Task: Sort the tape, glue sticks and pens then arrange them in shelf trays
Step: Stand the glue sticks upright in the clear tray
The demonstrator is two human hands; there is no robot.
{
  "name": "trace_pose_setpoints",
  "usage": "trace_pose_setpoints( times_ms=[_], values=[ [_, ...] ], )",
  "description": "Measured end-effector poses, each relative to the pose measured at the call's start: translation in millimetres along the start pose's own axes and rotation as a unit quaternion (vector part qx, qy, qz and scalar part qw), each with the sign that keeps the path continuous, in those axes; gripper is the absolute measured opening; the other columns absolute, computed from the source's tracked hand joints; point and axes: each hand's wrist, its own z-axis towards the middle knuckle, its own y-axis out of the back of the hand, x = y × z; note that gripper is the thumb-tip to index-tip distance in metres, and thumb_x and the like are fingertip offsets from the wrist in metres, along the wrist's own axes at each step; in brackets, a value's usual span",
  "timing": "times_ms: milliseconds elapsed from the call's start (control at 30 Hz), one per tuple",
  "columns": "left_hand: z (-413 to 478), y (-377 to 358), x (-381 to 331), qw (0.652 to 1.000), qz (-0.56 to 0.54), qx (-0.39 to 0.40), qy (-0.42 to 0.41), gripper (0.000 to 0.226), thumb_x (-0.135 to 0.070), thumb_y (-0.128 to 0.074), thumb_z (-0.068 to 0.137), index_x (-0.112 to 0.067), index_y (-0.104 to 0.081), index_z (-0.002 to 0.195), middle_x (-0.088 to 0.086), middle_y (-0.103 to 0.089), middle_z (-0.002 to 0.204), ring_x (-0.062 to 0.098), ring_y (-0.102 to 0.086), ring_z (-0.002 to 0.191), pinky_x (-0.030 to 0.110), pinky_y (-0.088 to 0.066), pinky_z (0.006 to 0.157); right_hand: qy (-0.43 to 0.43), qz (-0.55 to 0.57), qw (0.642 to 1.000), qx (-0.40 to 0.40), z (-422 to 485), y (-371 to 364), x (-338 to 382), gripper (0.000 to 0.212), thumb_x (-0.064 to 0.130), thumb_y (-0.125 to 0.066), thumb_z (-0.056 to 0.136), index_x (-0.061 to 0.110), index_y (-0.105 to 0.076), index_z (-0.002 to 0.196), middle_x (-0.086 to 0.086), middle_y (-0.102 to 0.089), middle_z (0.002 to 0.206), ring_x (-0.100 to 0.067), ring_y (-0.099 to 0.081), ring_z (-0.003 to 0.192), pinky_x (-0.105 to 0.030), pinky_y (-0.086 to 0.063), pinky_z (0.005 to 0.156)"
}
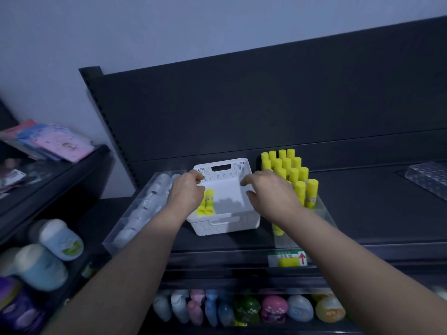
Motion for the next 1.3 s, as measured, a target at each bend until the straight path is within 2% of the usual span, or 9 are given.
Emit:
trace_pose_setpoints(
  times_ms=[233,333,467,567,733,833,967,1133,1300],
  values=[
    [40.0,-8.0,29.9,0.994,0.055,0.067,-0.066,0.031,-0.009,-0.056,0.087,-0.019,-0.065,0.116,0.001,-0.064,0.121,0.020,-0.057,0.115,0.034,-0.047,0.095,-0.038,0.016,0.996,0.085,44.5,-54.8,27.9,0.031,0.018,-0.049,0.092,0.030,-0.061,0.118,0.004,-0.062,0.121,-0.018,-0.055,0.113,-0.028,-0.042,0.077],
    [58.2,-9.5,43.7,0.990,0.078,0.082,-0.089,0.033,-0.010,-0.053,0.089,-0.019,-0.063,0.119,0.001,-0.063,0.123,0.021,-0.055,0.117,0.033,-0.045,0.096,-0.067,0.033,0.990,0.121,67.4,-82.9,31.7,0.031,0.017,-0.050,0.090,0.031,-0.062,0.114,0.005,-0.062,0.121,-0.018,-0.058,0.110,-0.029,-0.047,0.081],
    [80.7,-12.0,60.1,0.987,0.076,0.087,-0.110,0.033,-0.010,-0.052,0.090,-0.019,-0.062,0.119,0.001,-0.063,0.122,0.021,-0.055,0.116,0.030,-0.044,0.095,-0.101,0.016,0.981,0.167,102.4,-115.0,39.7,0.031,0.018,-0.051,0.089,0.030,-0.061,0.115,0.004,-0.061,0.121,-0.020,-0.057,0.110,-0.027,-0.043,0.076],
    [93.2,-14.9,64.5,0.985,0.065,0.098,-0.126,0.033,-0.010,-0.051,0.089,-0.021,-0.062,0.118,0.001,-0.064,0.121,0.022,-0.055,0.115,0.032,-0.045,0.094,-0.124,0.003,0.971,0.204,124.6,-135.5,51.5,0.034,0.024,-0.052,0.090,0.024,-0.055,0.124,0.000,-0.057,0.125,-0.022,-0.055,0.113,-0.030,-0.045,0.085],
    [109.8,-18.2,61.2,0.984,0.031,0.103,-0.139,0.031,-0.011,-0.051,0.091,-0.022,-0.062,0.117,0.001,-0.064,0.119,0.022,-0.058,0.110,0.036,-0.049,0.091,-0.168,-0.045,0.951,0.257,136.3,-153.5,57.6,0.043,0.021,-0.049,0.088,0.015,-0.040,0.130,-0.005,-0.053,0.124,-0.026,-0.053,0.115,-0.033,-0.042,0.081],
    [118.3,-21.9,58.5,0.983,0.024,0.103,-0.148,0.029,-0.009,-0.051,0.090,-0.023,-0.063,0.113,0.000,-0.065,0.117,0.022,-0.061,0.106,0.036,-0.051,0.089,-0.175,-0.080,0.945,0.266,132.9,-151.8,47.0,0.049,0.018,-0.050,0.088,0.014,-0.034,0.134,-0.009,-0.050,0.125,-0.030,-0.052,0.118,-0.035,-0.043,0.089],
    [121.3,-28.2,49.1,0.981,0.045,0.113,-0.148,0.034,-0.006,-0.049,0.091,-0.022,-0.061,0.118,0.000,-0.063,0.120,0.023,-0.059,0.109,0.033,-0.051,0.083,-0.159,-0.109,0.947,0.256,130.6,-154.0,45.7,0.048,0.017,-0.048,0.088,0.016,-0.036,0.134,-0.009,-0.054,0.122,-0.030,-0.053,0.115,-0.035,-0.044,0.088],
    [112.9,-39.3,26.7,0.959,0.166,0.173,-0.154,0.031,0.006,-0.047,0.085,-0.005,-0.061,0.110,0.014,-0.062,0.116,0.031,-0.059,0.108,0.032,-0.048,0.079,-0.220,-0.009,0.960,0.172,123.6,-112.9,37.9,0.068,0.019,-0.051,0.080,0.022,-0.027,0.143,-0.009,-0.064,0.112,-0.029,-0.059,0.107,-0.030,-0.043,0.076],
    [104.6,-64.4,12.9,0.926,0.238,0.252,-0.148,0.036,0.000,-0.047,0.090,-0.005,-0.057,0.124,0.012,-0.055,0.131,0.030,-0.053,0.121,0.035,-0.047,0.093,-0.223,0.052,0.972,0.054,109.3,-58.3,34.6,0.052,0.020,-0.057,0.078,0.022,-0.034,0.126,-0.007,-0.062,0.097,-0.030,-0.054,0.086,-0.032,-0.039,0.067]
  ],
)
